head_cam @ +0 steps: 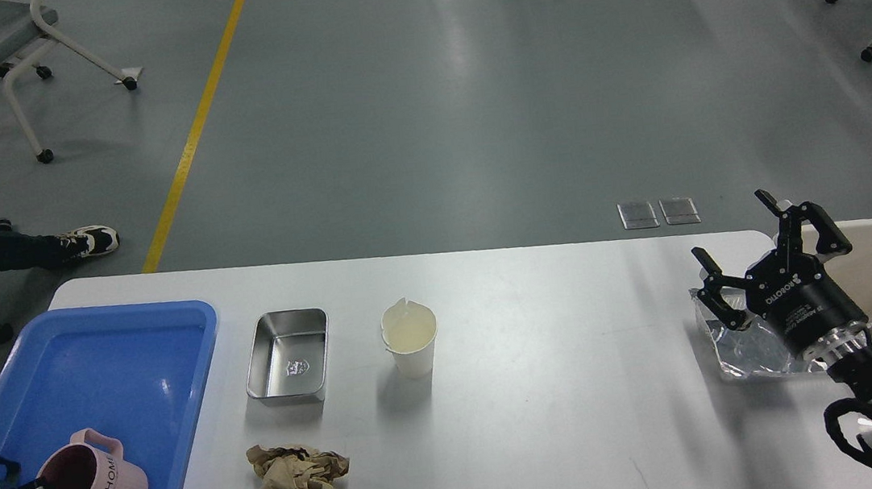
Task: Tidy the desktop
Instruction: 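Release the pink mug in the blue tray and withdraw left gripper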
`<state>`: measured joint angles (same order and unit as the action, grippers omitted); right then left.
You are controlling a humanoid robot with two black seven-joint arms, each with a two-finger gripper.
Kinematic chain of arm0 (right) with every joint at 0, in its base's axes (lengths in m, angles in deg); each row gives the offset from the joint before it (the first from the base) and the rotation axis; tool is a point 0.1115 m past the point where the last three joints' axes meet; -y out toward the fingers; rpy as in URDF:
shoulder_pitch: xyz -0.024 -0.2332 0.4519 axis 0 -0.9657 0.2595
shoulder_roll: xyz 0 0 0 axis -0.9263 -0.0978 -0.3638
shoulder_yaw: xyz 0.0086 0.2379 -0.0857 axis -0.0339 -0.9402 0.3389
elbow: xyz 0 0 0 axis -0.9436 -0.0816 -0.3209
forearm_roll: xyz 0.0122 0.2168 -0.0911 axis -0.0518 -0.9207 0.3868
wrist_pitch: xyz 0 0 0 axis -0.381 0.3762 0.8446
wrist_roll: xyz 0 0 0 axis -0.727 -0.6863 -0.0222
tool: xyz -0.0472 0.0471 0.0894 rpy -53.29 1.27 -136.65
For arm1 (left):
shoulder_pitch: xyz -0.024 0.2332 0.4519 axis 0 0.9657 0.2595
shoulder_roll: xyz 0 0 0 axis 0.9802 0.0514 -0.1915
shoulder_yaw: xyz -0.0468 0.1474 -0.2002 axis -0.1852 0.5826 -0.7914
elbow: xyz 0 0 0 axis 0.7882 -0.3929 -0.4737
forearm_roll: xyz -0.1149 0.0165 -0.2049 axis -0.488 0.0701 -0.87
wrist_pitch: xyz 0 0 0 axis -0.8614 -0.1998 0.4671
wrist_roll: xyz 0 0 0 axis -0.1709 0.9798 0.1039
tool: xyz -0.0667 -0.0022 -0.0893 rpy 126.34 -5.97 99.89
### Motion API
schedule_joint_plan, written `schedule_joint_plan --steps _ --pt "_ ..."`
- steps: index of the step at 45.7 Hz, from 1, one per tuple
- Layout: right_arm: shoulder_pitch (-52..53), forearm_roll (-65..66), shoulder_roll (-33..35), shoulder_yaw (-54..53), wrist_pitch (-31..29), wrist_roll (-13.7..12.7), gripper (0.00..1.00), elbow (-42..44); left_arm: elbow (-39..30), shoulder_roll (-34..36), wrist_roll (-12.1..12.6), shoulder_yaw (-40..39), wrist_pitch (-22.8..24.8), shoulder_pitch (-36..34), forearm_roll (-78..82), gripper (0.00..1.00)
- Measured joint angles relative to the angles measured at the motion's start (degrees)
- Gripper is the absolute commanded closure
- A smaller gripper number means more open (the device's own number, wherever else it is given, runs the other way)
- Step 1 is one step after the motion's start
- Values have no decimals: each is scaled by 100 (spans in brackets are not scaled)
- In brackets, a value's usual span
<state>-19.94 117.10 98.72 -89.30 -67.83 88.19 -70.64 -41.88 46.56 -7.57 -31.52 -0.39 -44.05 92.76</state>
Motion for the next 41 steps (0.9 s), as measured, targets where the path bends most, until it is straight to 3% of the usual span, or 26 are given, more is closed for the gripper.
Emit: schedule_joint_plan --steps 3,8,21,32,41 --pt "0 0 -5 0 0 0 0 0 47 -36 0 0 -21 0 -1 81" --pt "-7 0 -7 0 0 0 0 0 78 -117 0 1 -38 -5 0 51" --pt "-9 0 -2 0 0 0 0 -7 21 -262 -70 -8 -43 -24 -18 16" --pt "16 0 -2 7 0 0 0 -6 -226 153 -219 -77 74 -79 -97 10" --pt "34 0 13 9 0 0 0 1 -648 811 -579 -291 283 -240 -96 9"
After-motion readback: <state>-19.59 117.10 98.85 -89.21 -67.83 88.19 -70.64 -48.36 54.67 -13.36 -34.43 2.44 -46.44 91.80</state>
